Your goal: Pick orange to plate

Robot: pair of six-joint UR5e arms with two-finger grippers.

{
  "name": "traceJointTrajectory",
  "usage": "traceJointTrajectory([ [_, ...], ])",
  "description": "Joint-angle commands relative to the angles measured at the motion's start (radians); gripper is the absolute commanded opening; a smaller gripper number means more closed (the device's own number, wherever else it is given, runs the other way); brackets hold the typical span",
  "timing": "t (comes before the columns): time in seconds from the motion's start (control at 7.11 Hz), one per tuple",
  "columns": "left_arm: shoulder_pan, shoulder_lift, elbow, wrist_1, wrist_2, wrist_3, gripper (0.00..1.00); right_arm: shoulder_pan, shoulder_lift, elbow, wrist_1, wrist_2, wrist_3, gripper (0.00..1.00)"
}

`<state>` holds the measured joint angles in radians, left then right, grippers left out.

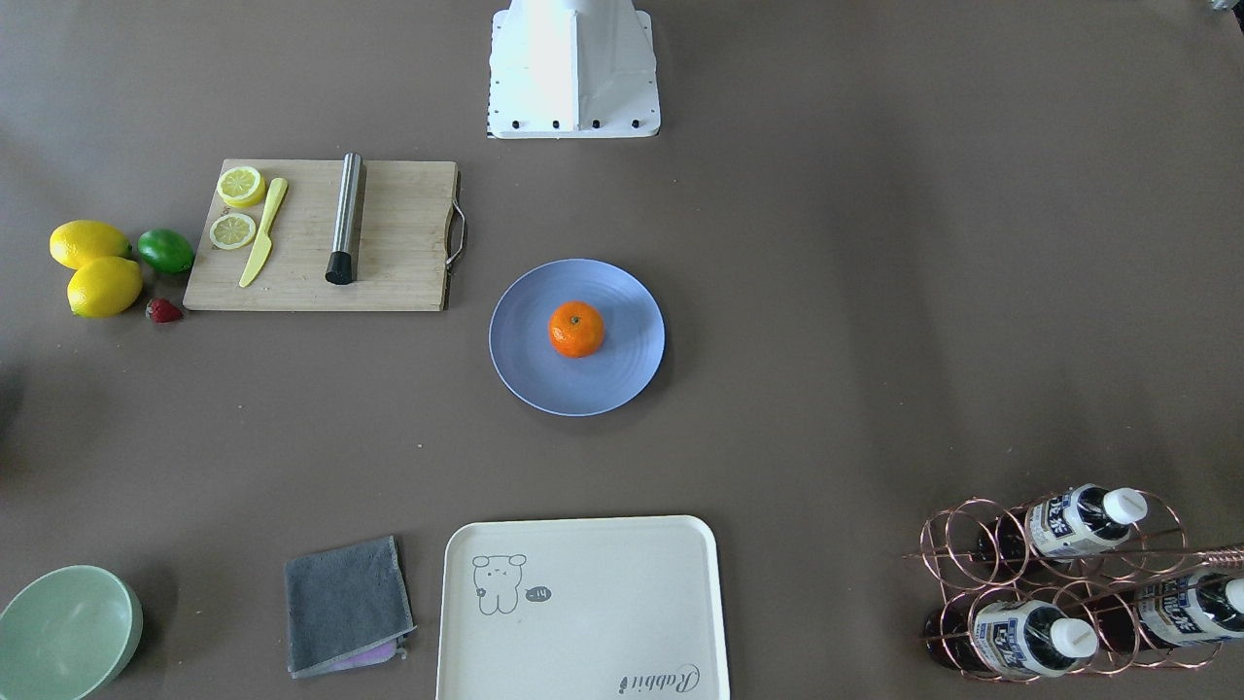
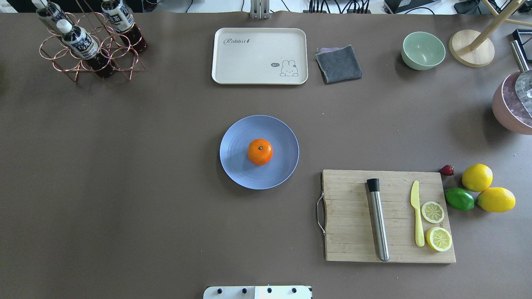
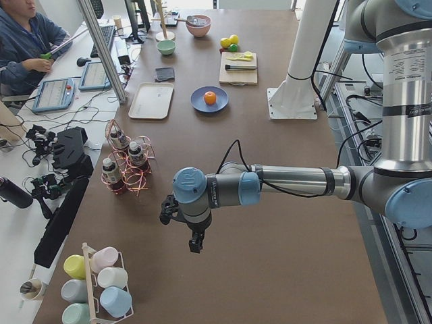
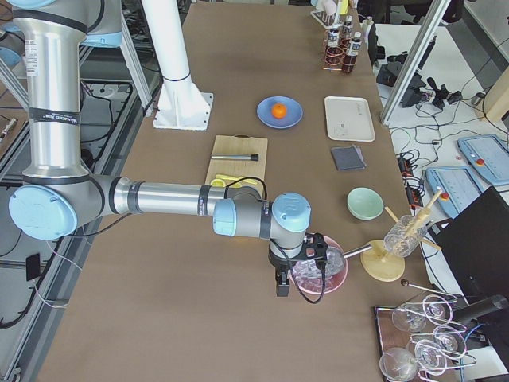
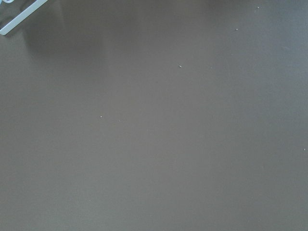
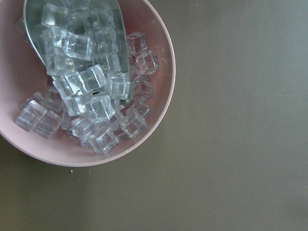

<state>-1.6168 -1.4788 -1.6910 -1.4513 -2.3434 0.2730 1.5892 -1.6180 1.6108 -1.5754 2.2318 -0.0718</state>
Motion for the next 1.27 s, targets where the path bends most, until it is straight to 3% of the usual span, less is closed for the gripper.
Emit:
traceJointTrajectory([
  [0.0, 0.0, 0.0, -0.001, 0.0, 0.0, 0.0, 0.98, 0.0, 0.003, 0.003, 0.0, 0.002, 0.001, 1.0],
  [1.13, 0.002, -0.008, -0.001, -0.011, 0.0, -0.002, 0.98, 0.0, -0.002, 0.008, 0.0, 0.026, 0.0, 1.0],
])
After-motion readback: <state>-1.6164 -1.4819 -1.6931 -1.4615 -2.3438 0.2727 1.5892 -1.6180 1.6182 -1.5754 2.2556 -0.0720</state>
